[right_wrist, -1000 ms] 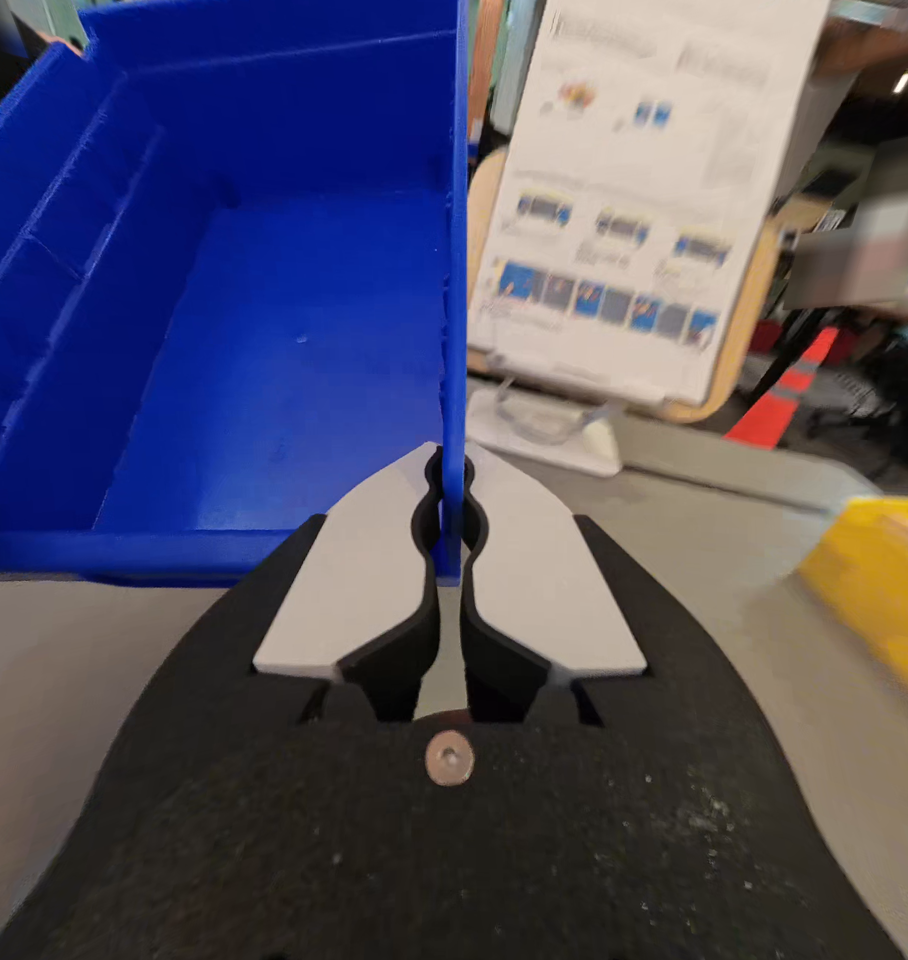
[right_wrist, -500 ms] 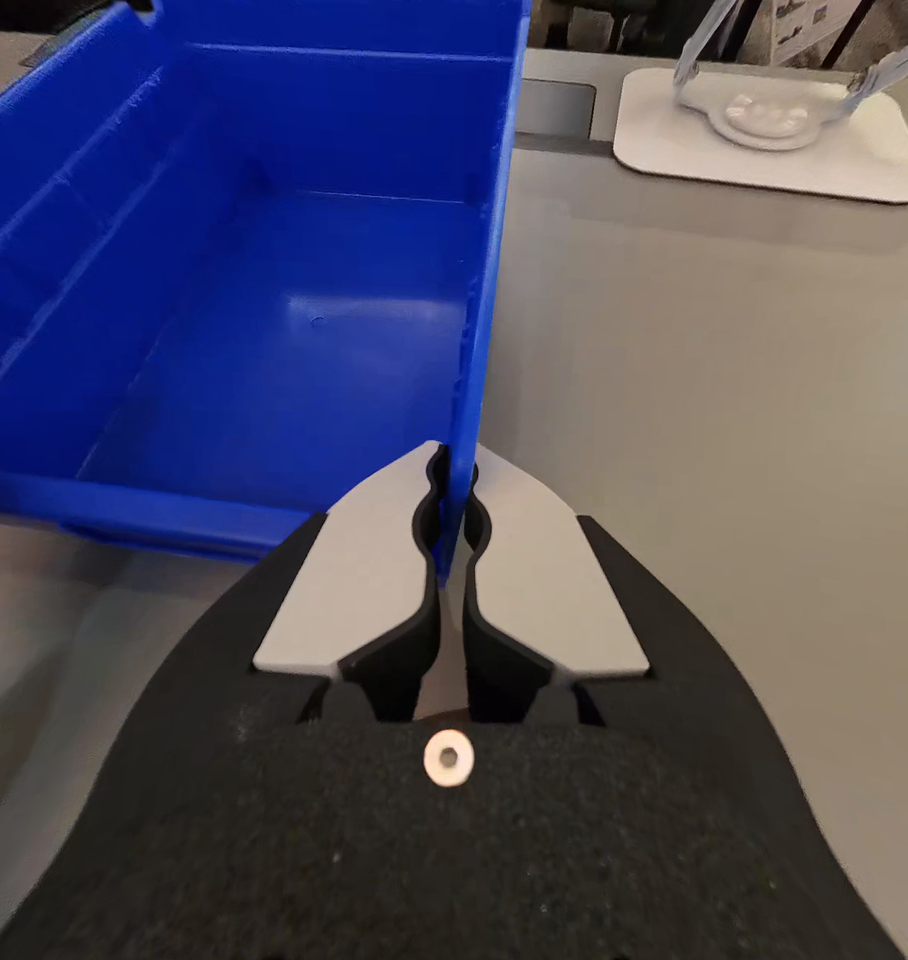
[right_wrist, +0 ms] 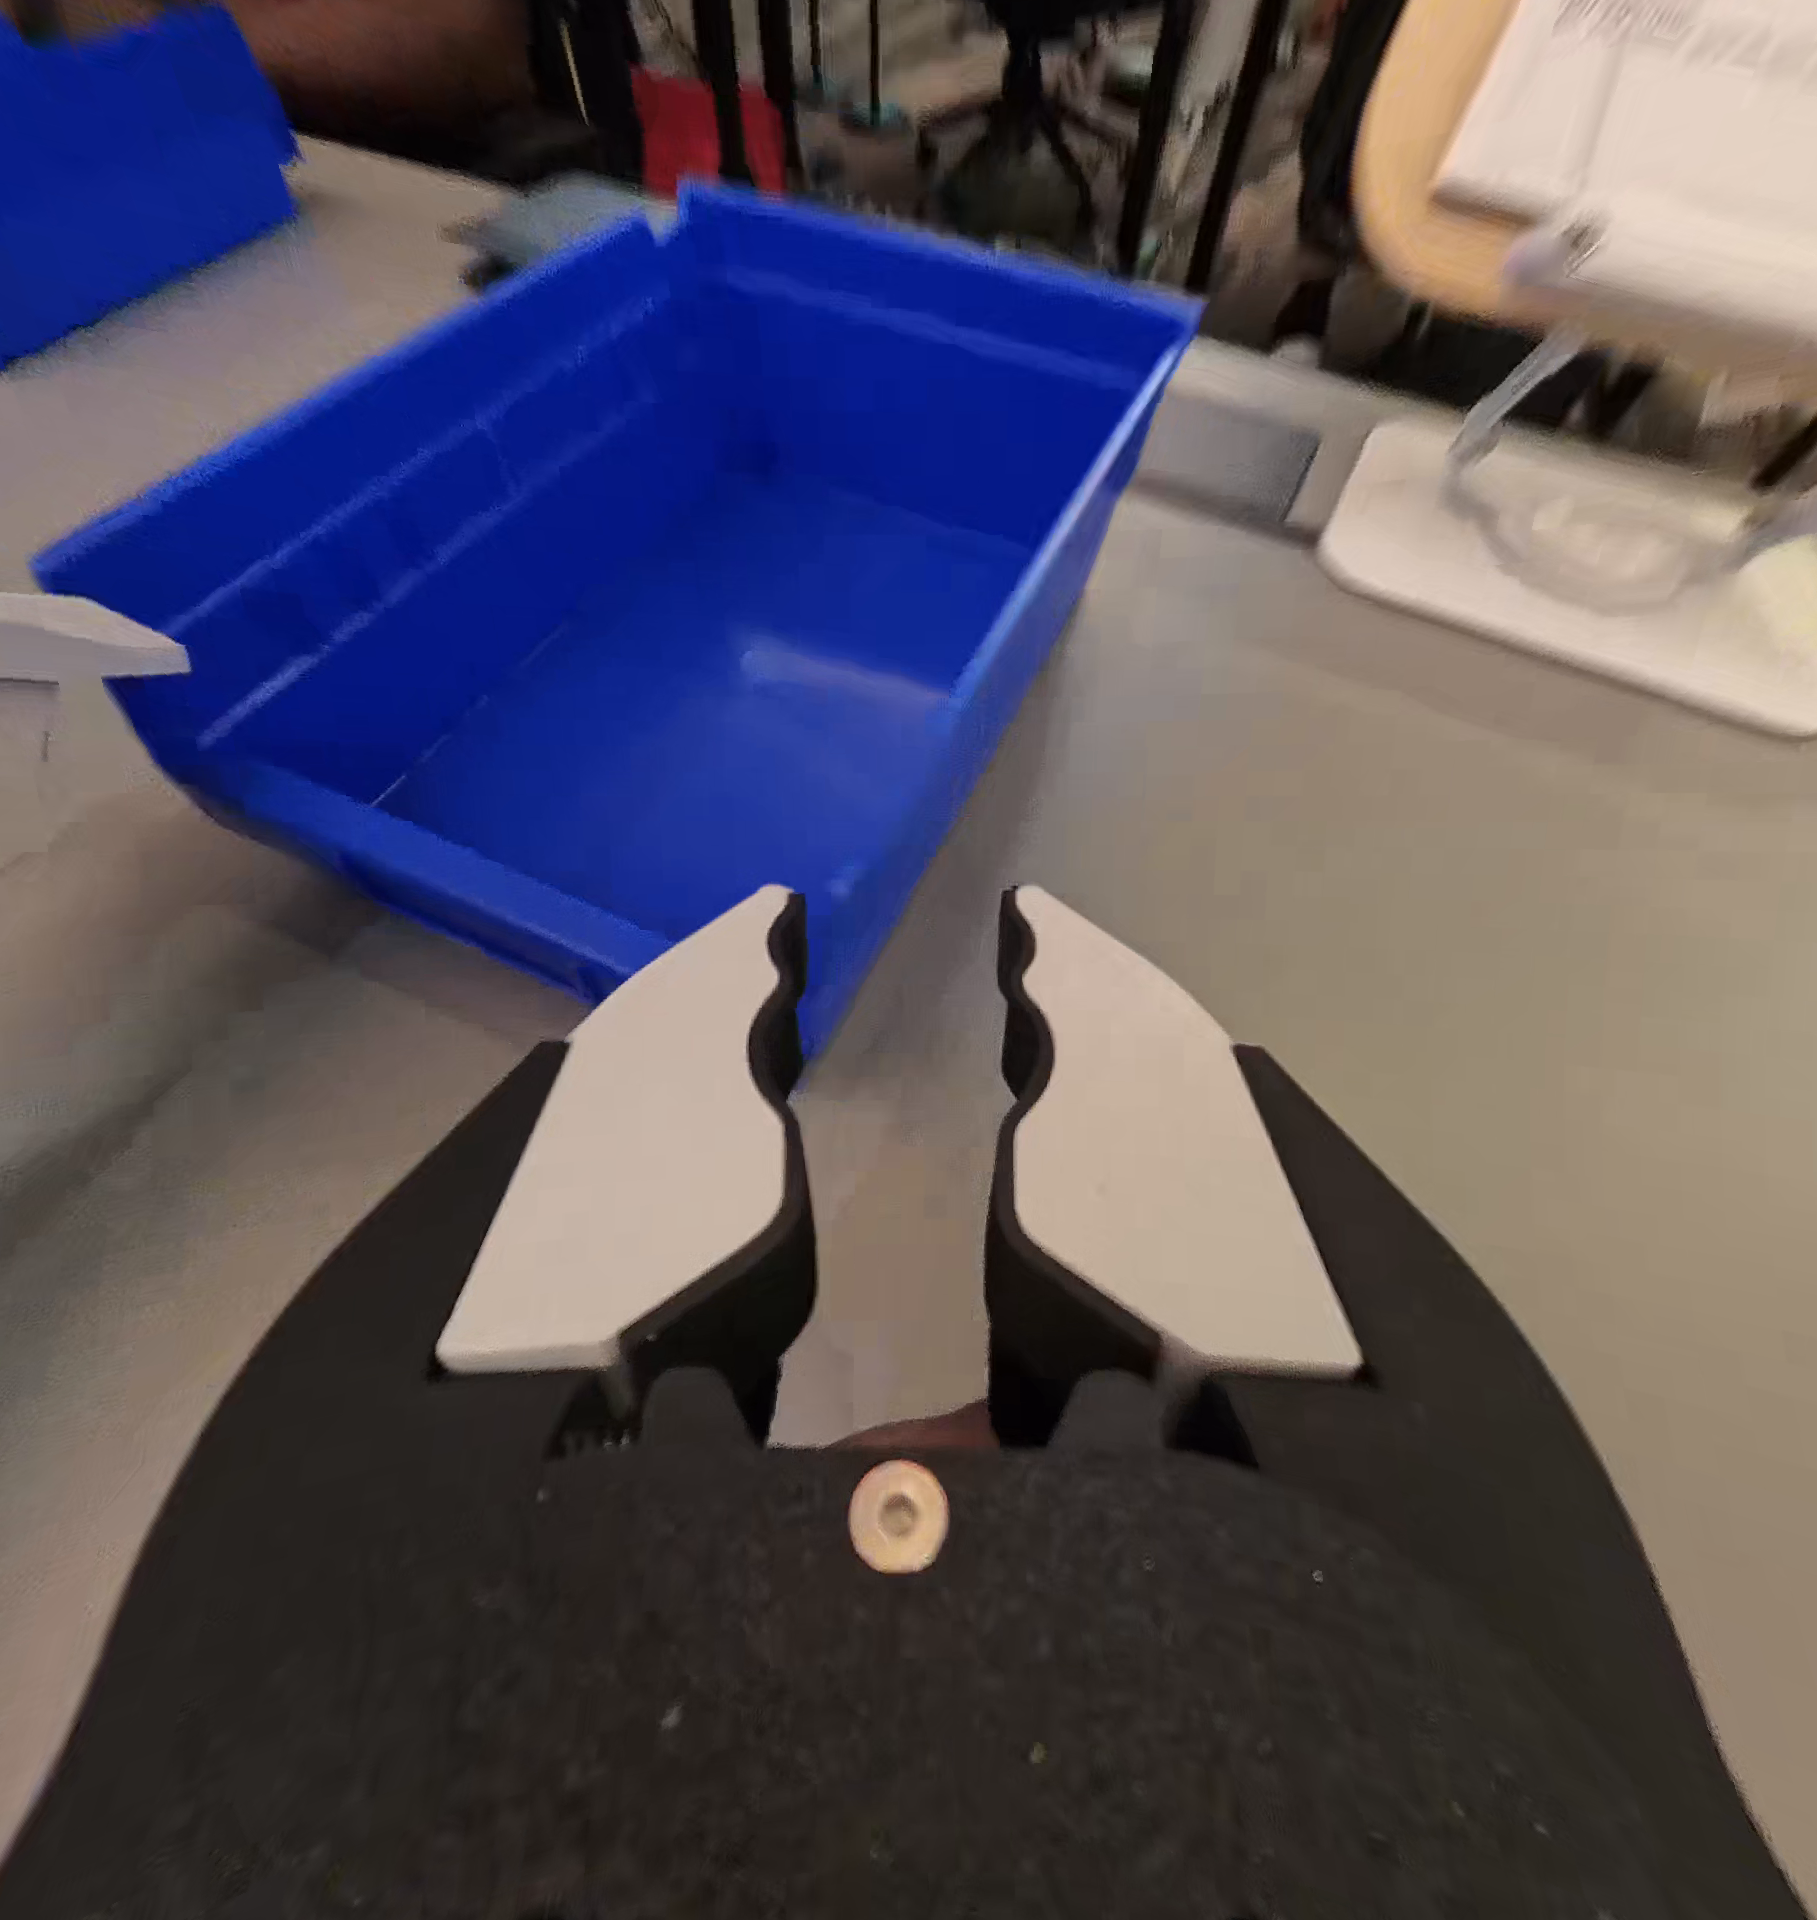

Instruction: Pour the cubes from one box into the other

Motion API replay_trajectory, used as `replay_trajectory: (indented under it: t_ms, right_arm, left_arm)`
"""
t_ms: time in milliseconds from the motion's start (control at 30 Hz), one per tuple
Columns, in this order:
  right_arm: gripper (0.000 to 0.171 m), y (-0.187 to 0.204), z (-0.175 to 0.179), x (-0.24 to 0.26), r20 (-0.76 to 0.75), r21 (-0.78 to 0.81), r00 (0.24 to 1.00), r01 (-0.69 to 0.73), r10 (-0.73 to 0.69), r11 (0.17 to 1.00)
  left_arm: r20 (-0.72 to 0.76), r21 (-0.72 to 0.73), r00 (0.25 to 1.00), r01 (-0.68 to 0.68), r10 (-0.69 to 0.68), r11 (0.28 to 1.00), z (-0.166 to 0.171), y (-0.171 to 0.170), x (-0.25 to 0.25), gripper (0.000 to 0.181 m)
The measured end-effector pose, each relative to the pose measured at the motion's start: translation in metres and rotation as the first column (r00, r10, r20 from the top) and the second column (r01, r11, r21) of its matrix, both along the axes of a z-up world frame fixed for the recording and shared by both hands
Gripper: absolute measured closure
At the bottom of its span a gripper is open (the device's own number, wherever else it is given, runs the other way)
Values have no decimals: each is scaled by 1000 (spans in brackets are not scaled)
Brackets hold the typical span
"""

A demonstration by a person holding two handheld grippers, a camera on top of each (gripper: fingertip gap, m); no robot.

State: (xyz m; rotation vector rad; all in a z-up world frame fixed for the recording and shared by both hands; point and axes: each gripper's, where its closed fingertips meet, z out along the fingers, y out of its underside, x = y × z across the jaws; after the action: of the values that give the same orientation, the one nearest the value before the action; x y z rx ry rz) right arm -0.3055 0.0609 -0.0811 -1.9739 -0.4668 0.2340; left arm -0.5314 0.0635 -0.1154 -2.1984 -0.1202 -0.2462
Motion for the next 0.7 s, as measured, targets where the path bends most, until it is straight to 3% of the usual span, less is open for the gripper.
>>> replay_trajectory:
  t_ms: [100,200,300,367,433,533,700]
  right_arm:
    - [132,-17,36,64,-87,30,994,-56,59,998]
    - [124,-28,48,156,-160,-3,984,-82,81,997]
    - [114,-23,54,303,-29,127,990,138,-135,982]
    - [114,-31,52,403,48,211,951,290,-306,933]
    - [115,-44,34,473,70,180,916,379,-396,908]
    - [116,-48,-1,516,47,110,901,425,-432,898]
    - [127,-27,-50,521,147,9,886,442,-439,897]
  left_arm:
    - [60,52,998,-20,17,998,17,-18,-6,126]
    - [70,120,997,-28,20,992,29,-37,2,114]
    - [31,161,999,-17,12,987,28,-54,17,113]
    - [3,184,1000,-15,14,983,24,-65,25,119]
    - [-24,197,999,-24,29,980,18,-72,29,122]
    - [-44,195,998,-26,35,981,13,-76,33,123]
    - [-22,192,999,-18,23,981,14,-78,42,126]
